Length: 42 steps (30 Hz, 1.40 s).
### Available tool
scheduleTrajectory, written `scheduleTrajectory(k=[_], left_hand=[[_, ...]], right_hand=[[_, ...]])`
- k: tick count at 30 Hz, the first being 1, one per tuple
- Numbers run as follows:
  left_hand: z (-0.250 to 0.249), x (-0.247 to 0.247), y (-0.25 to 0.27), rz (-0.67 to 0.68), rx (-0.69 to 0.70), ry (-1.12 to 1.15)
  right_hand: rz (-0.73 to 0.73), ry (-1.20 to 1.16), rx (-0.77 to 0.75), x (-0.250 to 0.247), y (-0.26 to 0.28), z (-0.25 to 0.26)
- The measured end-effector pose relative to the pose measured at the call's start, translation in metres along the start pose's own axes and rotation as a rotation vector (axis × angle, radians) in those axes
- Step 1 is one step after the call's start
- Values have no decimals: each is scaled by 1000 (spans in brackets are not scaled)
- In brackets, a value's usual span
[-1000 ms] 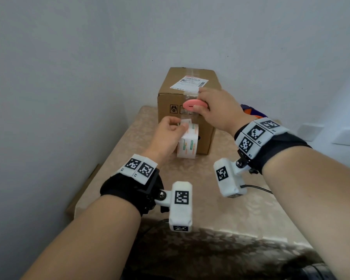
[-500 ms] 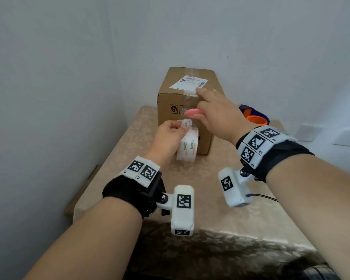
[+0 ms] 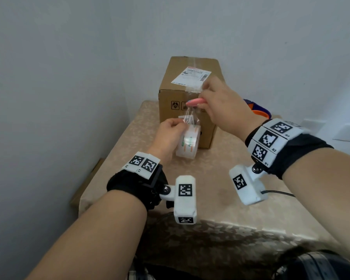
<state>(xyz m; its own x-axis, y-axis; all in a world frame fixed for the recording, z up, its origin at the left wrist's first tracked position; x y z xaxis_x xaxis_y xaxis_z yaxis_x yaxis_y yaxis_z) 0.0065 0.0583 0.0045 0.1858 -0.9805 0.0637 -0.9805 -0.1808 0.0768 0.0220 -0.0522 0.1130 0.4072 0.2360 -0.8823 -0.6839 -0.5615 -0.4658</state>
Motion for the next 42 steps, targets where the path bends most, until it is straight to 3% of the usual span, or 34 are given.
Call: scheduleTrajectory(k=[5,13,28,42], left_hand=[[-3,0,-1,-46,45,3],[-3,1,-2,-85,77,36],[-4,-3,-8,-156,110,17],[-5,-3,-7,-179,86,-42]], right_hand=[[149,-33,0,17,9,4],[144,30,50,18,8,12],[281,91,-62,31,-3,31],[330,78,-69,38,3,7]])
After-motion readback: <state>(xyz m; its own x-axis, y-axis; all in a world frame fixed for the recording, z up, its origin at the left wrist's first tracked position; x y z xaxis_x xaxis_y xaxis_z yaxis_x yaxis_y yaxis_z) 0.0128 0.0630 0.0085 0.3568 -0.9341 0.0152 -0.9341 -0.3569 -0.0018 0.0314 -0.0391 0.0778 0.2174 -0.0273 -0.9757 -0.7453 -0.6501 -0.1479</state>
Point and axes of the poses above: each hand's wrist, its own y-axis away from the middle knuckle, its own x-axis out of the palm, z = x × y, the point moved 8 cm from there along -y, towards the middle knuckle, and after that the axes turned 1 degree about x, right-handed, at the moved point
